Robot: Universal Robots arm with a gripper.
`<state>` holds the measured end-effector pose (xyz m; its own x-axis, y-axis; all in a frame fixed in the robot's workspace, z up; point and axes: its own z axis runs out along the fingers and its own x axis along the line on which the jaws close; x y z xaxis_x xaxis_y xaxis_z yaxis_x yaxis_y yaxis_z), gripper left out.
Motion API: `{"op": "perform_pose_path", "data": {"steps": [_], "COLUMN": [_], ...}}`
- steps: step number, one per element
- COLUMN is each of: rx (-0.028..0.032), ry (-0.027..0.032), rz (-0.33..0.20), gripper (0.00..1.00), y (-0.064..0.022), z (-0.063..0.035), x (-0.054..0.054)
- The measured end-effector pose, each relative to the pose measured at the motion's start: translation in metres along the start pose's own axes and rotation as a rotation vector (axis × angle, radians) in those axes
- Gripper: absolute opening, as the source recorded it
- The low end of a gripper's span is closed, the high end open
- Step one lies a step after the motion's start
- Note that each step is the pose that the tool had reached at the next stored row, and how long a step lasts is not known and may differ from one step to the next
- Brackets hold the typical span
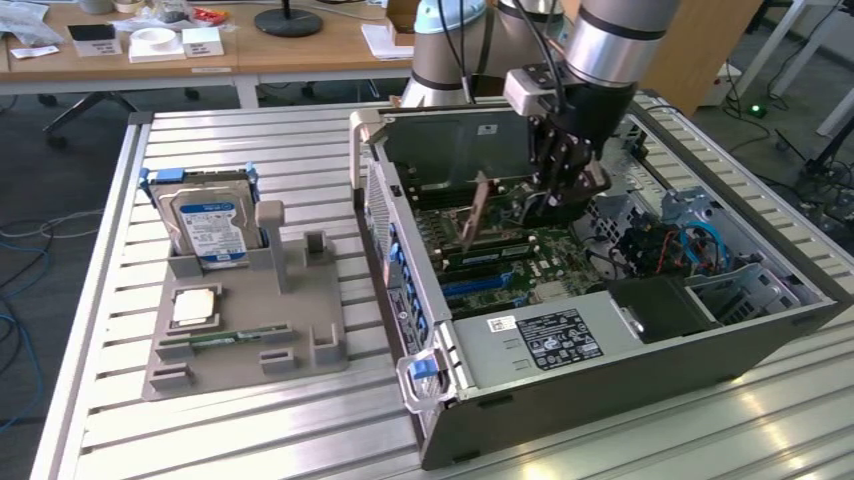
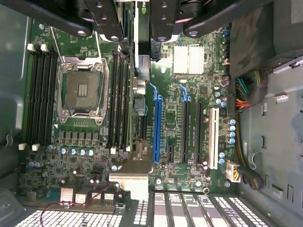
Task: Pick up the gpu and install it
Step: 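Insert the gpu into the slot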
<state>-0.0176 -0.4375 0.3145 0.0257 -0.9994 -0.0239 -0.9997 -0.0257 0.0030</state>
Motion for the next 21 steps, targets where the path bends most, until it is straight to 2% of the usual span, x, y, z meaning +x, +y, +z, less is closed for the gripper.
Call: {"op": "perform_pose_path", "data": {"steps": [11,21], "rx": [0.0041,0.013], "ry": [0.0001,0.0002], "rz": [-0.003,-0.009], "gripper": [0.26,0.26], "y": [0.0077,0.0131], "z": [0.0043,0.0103], "x": [0.0,0.002]}}
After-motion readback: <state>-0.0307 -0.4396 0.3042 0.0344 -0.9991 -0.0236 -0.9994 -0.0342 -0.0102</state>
